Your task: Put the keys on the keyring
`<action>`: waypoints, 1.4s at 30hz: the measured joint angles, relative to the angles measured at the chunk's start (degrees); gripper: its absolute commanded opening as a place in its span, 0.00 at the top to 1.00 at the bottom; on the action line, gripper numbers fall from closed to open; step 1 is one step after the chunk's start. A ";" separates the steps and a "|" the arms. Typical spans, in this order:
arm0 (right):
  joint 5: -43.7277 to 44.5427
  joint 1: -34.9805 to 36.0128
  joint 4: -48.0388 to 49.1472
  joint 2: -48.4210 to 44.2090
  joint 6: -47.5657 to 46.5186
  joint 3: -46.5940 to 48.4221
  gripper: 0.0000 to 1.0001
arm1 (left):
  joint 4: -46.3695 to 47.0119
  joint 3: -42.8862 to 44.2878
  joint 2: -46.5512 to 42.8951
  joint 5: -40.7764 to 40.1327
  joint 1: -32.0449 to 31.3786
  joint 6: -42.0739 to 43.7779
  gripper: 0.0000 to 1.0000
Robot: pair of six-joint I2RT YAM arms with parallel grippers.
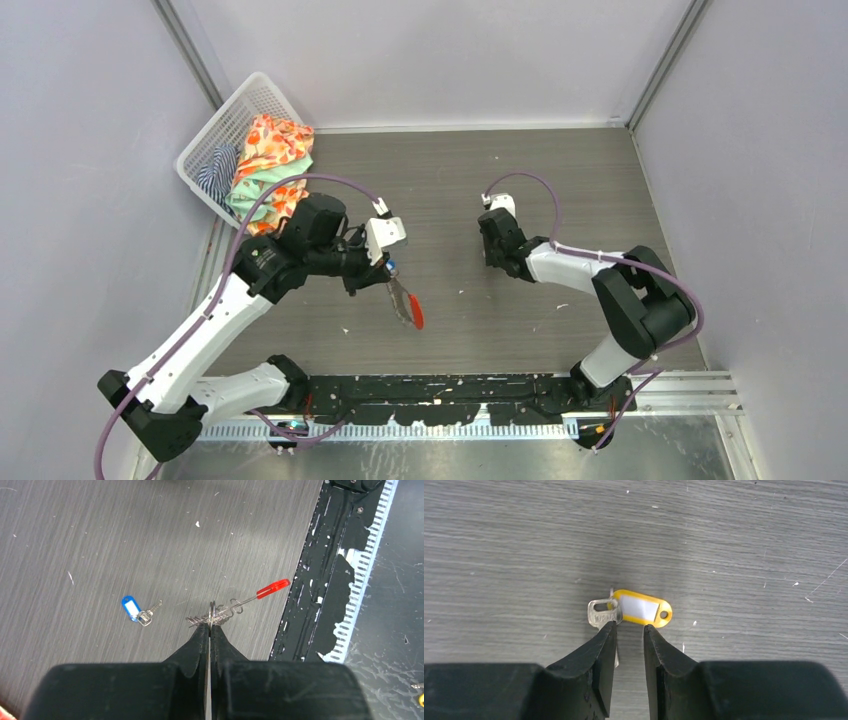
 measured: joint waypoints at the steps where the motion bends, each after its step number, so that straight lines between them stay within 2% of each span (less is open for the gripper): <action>1: 0.02 -0.37 0.46 0.66 -0.17 0.00 0.69 | -0.33 0.11 0.07 0.26 0.09 -0.04 1.00; 13: -2.16 -2.23 7.45 3.28 -1.07 0.31 0.67 | -0.94 0.33 0.31 0.94 0.31 -0.15 1.00; 33: -3.85 -2.23 9.49 2.78 -1.14 0.63 0.58 | -0.87 0.31 -0.50 1.05 0.35 -0.13 1.00; 42: -5.03 -2.23 9.90 2.60 -1.16 0.35 0.66 | -0.87 0.31 -0.50 1.05 0.35 -0.15 1.00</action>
